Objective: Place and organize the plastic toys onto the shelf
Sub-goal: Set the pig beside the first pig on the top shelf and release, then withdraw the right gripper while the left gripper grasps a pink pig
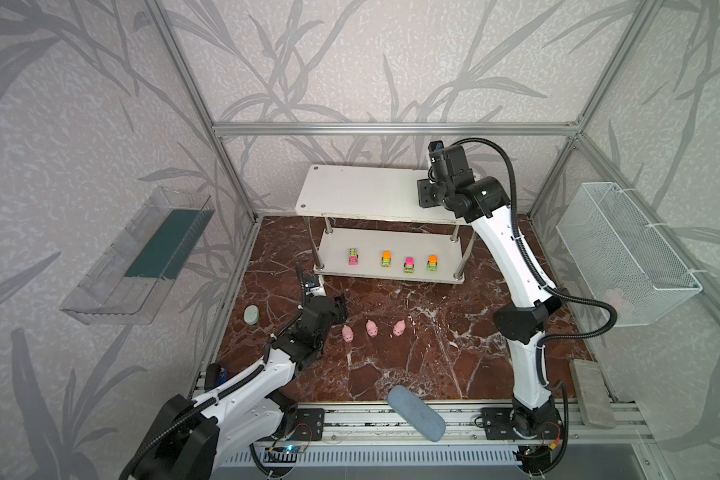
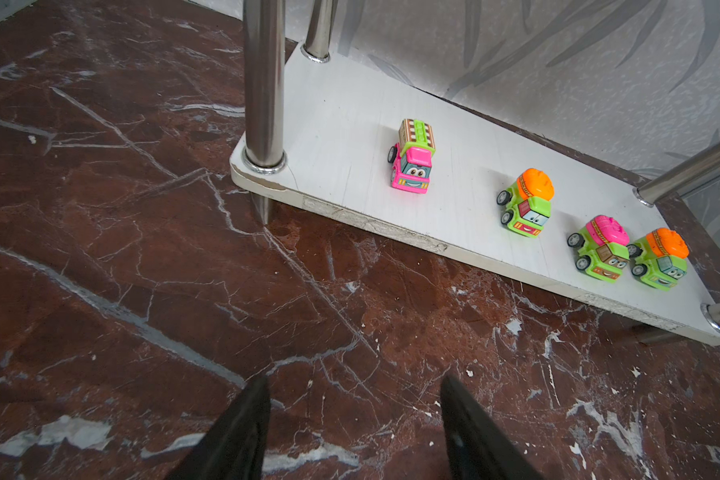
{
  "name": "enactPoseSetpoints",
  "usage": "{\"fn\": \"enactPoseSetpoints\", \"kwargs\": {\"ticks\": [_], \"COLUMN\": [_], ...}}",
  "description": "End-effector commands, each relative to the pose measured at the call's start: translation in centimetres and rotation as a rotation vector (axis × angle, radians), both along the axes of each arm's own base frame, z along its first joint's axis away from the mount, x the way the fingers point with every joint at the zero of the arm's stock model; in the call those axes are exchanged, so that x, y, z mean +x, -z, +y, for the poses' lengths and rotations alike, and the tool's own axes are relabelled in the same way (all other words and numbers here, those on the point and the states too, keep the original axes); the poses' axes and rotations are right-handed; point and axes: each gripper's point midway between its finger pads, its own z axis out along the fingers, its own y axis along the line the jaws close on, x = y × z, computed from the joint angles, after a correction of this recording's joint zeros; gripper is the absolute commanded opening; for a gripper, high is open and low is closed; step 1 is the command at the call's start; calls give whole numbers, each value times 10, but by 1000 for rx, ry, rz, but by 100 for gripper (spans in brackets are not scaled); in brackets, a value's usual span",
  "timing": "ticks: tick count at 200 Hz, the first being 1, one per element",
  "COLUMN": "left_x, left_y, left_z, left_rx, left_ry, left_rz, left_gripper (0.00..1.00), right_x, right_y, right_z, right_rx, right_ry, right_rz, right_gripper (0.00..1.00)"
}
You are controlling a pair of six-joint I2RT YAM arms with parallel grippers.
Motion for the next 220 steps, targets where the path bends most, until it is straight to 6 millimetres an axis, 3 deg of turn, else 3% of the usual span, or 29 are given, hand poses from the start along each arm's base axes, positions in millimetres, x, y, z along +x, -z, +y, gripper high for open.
{"fn": "enactPoseSetpoints", "kwargs": {"ticks": [1,47,79,87,107,131,158,182,220], "left_x": [0,-1,-1,-1,-1,-4,-13,-26,-45], "left_y": [0,-2,-4,-5,-6,-7,-5,4,22], "left_z": [2,4,4,3,3,1,-2,-8,-20], "left_rx": [-7,-7,-8,-9,-6,-6,-23,-44,-7], "left_ry": [-14,-17,-15,-13,-10,4,30,51,64], "left_rz": [-5,-6,-7,-8,0,18,54,114,173], "left_gripper": [64,64,64,64,64,64,64,64,67], "right_x": [-12,-42,-83,-97,-133,-180,-220,-244,-265], "right_y": [-39,-100,-131,-137,-125,-84,-7,65,151], "right_z": [-7,-9,-19,-22,-27,-43,-62,-84,-98], "right_rx": [42,134,185,198,221,248,240,253,341], "right_ry": [-17,-84,-133,-153,-215,-256,-252,-187,-114], "right_rz": [-82,-228,-332,-364,-415,-433,-315,-189,-45], "right_gripper": [59,60,61,61,61,60,60,60,60]}}
